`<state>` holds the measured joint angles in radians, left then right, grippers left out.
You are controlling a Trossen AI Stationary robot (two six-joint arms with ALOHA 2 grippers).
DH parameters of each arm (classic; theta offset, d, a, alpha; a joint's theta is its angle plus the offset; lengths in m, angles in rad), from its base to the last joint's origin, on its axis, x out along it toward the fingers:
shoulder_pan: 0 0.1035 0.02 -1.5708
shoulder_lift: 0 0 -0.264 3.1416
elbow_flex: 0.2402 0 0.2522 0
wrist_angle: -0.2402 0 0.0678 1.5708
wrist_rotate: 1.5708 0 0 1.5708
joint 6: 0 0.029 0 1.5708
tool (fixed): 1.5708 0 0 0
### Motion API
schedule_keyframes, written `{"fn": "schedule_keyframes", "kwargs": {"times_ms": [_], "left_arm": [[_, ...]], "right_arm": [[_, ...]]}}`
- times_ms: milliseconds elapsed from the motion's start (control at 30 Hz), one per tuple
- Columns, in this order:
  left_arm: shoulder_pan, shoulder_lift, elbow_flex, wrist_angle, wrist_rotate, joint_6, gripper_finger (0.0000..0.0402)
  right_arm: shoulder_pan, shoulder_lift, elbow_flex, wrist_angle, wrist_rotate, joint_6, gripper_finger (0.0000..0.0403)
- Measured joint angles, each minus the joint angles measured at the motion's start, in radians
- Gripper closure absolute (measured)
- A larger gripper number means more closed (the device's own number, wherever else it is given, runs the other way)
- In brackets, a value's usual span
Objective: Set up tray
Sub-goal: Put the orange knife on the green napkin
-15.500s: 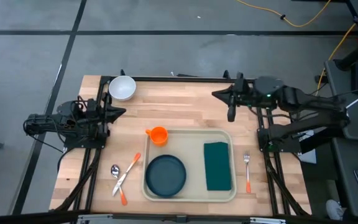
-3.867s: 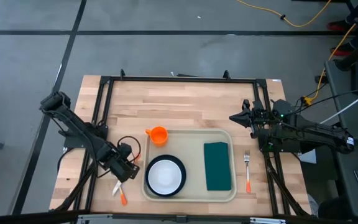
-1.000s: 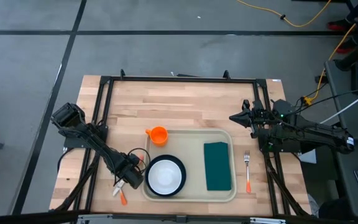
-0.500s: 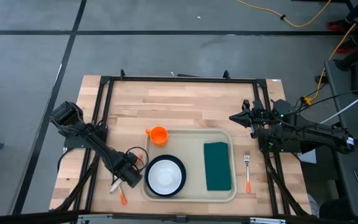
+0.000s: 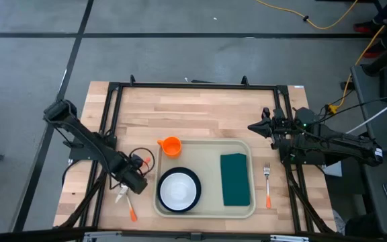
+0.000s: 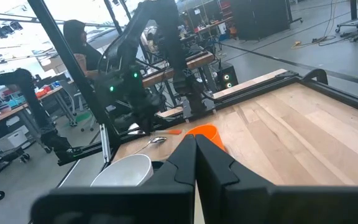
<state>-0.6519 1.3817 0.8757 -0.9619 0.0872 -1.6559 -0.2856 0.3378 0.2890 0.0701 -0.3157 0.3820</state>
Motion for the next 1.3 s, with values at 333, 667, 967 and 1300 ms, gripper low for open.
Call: {"fn": "schedule_keyframes", "kwargs": {"times_ms": [333, 667, 967, 1300], "left_arm": [[0.075, -0.112, 0.072, -0.042, -0.150, 0.130, 0.0373], [0.242, -0.071, 0.329, -0.047, -0.264, 0.555, 0.0373], [0.431, 0.097, 0.564, -0.049, -0.152, 1.118, 0.0373], [0.585, 0.327, 0.805, -0.106, -0.043, 1.616, 0.0373]], "right_arm": [[0.000, 0.000, 0.000, 0.000, 0.000, 0.003, 0.0397], [0.000, 0.001, 0.000, 0.069, 0.006, 0.029, 0.0397], [0.000, 0.001, 0.000, 0.087, 0.007, 0.032, 0.0397], [0.000, 0.001, 0.000, 0.088, 0.005, 0.057, 0.0397]]}}
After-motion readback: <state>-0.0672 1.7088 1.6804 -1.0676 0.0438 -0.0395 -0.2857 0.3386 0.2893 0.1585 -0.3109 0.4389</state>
